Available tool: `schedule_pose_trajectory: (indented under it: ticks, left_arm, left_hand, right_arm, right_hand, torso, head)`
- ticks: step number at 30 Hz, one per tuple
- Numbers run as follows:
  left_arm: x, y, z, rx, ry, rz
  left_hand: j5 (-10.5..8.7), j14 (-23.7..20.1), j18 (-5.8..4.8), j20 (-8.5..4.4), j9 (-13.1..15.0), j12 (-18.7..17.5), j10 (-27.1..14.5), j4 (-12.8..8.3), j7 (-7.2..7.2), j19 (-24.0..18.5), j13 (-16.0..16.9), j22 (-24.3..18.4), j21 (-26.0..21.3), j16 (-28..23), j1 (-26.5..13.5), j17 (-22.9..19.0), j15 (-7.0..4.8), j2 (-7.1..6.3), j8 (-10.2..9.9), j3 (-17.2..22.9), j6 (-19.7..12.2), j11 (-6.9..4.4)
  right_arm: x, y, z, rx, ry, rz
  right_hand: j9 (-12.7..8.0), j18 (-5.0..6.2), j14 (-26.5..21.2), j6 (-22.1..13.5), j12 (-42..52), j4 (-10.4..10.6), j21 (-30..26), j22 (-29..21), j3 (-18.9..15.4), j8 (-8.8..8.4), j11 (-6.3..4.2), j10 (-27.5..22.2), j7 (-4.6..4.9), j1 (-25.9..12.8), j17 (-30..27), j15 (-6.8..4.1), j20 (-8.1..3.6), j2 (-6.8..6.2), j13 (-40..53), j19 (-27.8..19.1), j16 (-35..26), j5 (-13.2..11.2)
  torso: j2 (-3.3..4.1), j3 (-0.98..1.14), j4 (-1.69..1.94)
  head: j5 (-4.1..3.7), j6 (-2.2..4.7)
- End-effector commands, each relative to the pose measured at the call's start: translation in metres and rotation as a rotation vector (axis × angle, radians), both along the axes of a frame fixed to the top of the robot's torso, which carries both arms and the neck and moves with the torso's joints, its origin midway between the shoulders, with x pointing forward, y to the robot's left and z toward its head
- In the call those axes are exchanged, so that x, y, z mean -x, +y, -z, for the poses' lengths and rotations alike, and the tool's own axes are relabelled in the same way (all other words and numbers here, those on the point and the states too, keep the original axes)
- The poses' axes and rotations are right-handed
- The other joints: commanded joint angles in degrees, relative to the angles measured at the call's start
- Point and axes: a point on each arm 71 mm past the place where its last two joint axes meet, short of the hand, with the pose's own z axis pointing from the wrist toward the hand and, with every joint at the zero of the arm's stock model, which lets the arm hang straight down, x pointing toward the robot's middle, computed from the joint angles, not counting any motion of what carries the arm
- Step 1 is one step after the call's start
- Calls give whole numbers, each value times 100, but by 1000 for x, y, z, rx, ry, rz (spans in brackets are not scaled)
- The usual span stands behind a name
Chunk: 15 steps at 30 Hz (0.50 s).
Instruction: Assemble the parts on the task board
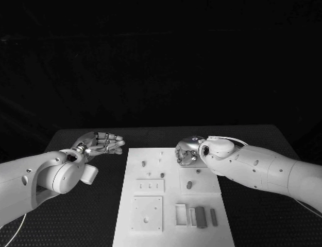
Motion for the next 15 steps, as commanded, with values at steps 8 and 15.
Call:
schedule_pose_trajectory:
  ticks: [8, 15]
  left_arm:
    - [0, -1, -1, 11, -1, 12]
    - [0, -1, -1, 11, -1, 13]
  left_hand:
    - [-27, 43, -33, -8, -10, -23, -12, -1, 64, 28, -6, -8, -22, -20, -55, 10, 3, -3, -40, -19, -40, 21]
    - [-27, 44, -33, -8, -10, -25, -11, -1, 62, 28, -6, -8, -23, -23, -57, 12, 3, -1, -39, -18, -40, 20]
  right_arm:
    - [4, -5, 11, 47, 49, -1]
    - [5, -1, 11, 43, 52, -13]
  right_hand:
    - [78, 89, 3, 259, 67, -20, 67, 128, 92, 152, -33, 29, -59, 86, 1, -10, -23, 118, 44, -31, 81, 36]
    - [157, 89, -9, 520, 89, -18, 120, 131, 94, 288, -103, 56, -136, 137, 10, -76, -24, 225, 78, -58, 132, 31]
  torso:
    - [9, 1, 7]
    - [12, 0, 2]
  head:
    - [-6, 4]
    - [-7, 7]
